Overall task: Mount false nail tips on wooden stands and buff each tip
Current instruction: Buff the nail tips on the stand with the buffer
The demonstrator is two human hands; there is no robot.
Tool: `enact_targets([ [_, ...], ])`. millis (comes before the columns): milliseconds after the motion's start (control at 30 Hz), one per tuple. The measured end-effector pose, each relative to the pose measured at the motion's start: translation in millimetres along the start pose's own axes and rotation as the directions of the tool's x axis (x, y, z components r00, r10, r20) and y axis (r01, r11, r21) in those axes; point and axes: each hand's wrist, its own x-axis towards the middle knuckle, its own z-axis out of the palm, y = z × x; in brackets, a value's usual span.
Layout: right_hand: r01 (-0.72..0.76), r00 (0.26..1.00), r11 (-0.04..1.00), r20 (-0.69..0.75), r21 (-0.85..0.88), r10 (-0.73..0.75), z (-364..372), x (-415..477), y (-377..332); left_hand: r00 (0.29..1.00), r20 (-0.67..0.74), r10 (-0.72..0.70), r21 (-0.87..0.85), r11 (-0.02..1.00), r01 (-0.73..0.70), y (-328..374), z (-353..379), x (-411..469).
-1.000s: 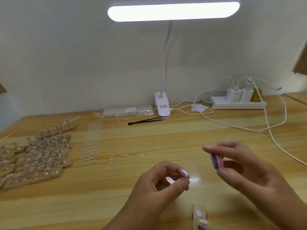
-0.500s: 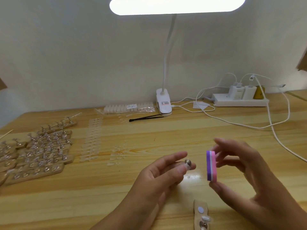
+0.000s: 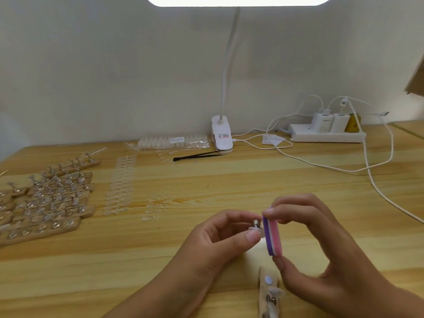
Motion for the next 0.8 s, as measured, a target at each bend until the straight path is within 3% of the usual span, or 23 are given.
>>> enact_targets([
  [267, 0.035, 0.999, 0.999, 0.005, 0.017, -0.035, 1.3, -2.3, -0.4, 0.998, -0.067, 0.001, 0.012, 1.000, 0.000, -3.8, -1.0, 1.4],
  [433, -0.018, 0.999, 0.996, -0.040, 0.086, 0.022, 1.2, 1.3, -0.8, 0.999, -0.030, 0.036, 0.068, 0.997, -0.034, -4.4, -0.1, 1.6],
  [567, 0.066, 0.998, 0.998, -0.019, 0.003, -0.066, 7.5, -2.9, -5.2, 0.998, -0.066, 0.024, 0.035, 0.999, -0.022, -4.6, -1.9, 2.1],
  [667, 0.023, 0.999, 0.999, -0.039, 0.045, -0.022, 9.2, 0.3, -4.3, 0.998, -0.059, 0.021, -0.030, 0.999, -0.022, -2.4, -0.8, 2.9],
  [800, -0.140, 0.976, 0.969, -0.139, 0.203, 0.170, 2.9, 4.1, 2.2, 0.998, -0.059, 0.018, 0.017, 1.000, -0.017, -2.7, 0.9, 0.8],
])
